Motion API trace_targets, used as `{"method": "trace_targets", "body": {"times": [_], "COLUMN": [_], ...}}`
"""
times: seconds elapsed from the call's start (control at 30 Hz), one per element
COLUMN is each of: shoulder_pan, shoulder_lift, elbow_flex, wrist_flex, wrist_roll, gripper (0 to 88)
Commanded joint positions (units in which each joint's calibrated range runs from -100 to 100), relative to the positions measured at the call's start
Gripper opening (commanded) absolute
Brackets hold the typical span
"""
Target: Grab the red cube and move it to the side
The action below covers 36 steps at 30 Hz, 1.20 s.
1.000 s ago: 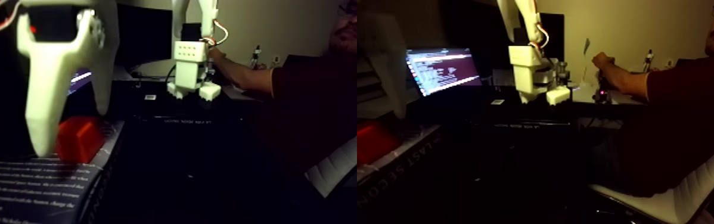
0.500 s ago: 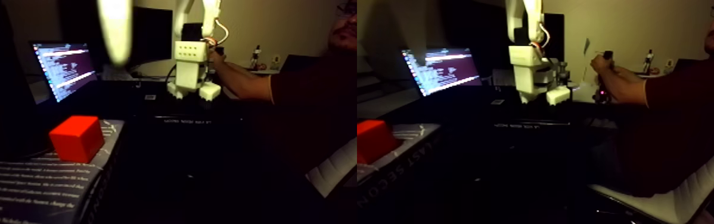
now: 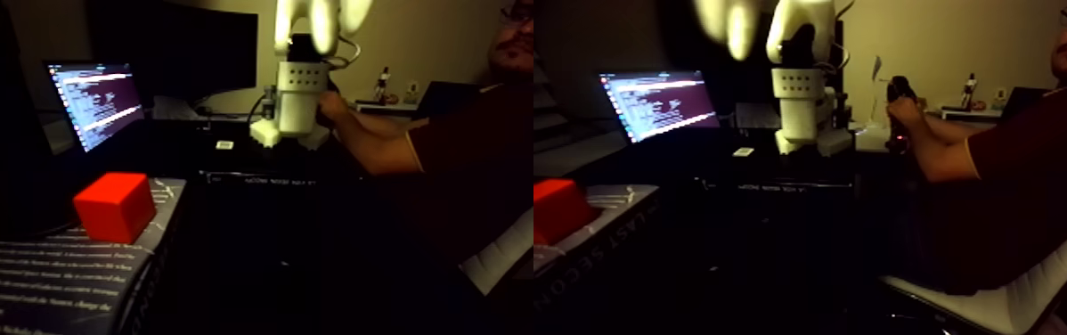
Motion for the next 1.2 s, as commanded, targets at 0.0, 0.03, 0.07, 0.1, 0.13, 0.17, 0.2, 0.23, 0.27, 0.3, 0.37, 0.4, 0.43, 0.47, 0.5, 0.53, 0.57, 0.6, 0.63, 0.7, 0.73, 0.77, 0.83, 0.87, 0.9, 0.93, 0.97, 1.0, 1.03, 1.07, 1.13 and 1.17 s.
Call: {"method": "trace_targets", "body": {"times": [0.0,0.03,0.07,0.1,0.13,0.17,0.2,0.23,0.27,0.3,0.37,0.4,0.43,0.47,0.5,0.53,0.57,0.6,0.63,0.7,0.73,0.77,0.83,0.87,0.9,0.93,0.97,1.0,1.03,1.07,1.13,1.17], "shoulder_pan": [-3.38,-4.12,-4.79,-5.29,-5.62,-5.96,-5.96,-6.29,-6.71,-6.87,-6.87,-6.87,-6.37,-6.12,-6.04,-6.04,-6.12,-6.37,-6.21,-5.96,-5.96,-5.96,-5.04,-4.29,-3.63,-3.04,-2.63,-2.54,-2.46,-2.46,-2.46,-2.46], "shoulder_lift": [-11.92,-14.94,-17.88,-20.74,-23.18,-25.62,-28.22,-30.41,-32.34,-33.93,-36.71,-38.05,-39.65,-40.66,-41.75,-42.67,-43.60,-44.44,-45.36,-47.04,-47.80,-48.39,-49.40,-49.82,-50.15,-50.49,-50.83,-51.25,-51.58,-52.00,-52.84,-53.26], "elbow_flex": [10.01,13.36,16.45,19.26,21.80,24.43,27.15,29.69,31.96,33.95,37.85,40.03,42.30,44.38,46.29,48.10,49.46,50.64,51.55,52.64,53.00,53.54,55.09,55.81,56.36,56.81,56.99,57.17,57.44,57.99,59.44,59.80], "wrist_flex": [-4.43,-5.70,-6.88,-8.06,-9.50,-10.76,-11.78,-12.79,-13.64,-14.23,-15.41,-16.25,-17.27,-18.28,-18.96,-19.29,-19.29,-19.29,-19.29,-19.04,-18.53,-18.37,-18.37,-18.37,-18.53,-18.70,-18.79,-18.62,-18.45,-18.45,-18.45,-18.45], "wrist_roll": [-4.02,-4.67,-5.15,-5.37,-5.32,-5.26,-5.42,-5.42,-5.42,-5.48,-5.53,-5.59,-6.02,-6.72,-7.15,-7.47,-7.58,-7.47,-7.42,-7.31,-7.26,-7.26,-7.20,-7.20,-7.20,-7.20,-7.20,-7.15,-7.15,-7.15,-6.77,-6.18], "gripper": [0.2,0.5,0.6,0.6,0.6,0.6,0.6,0.6,0.6,0.6,0.6,0.6,0.6,0.6,0.6,0.6,0.6,0.6,0.6,0.6,0.6,0.6,0.6,0.6,0.6,0.6,0.6,0.6,0.6,0.6,0.6,0.6]}}
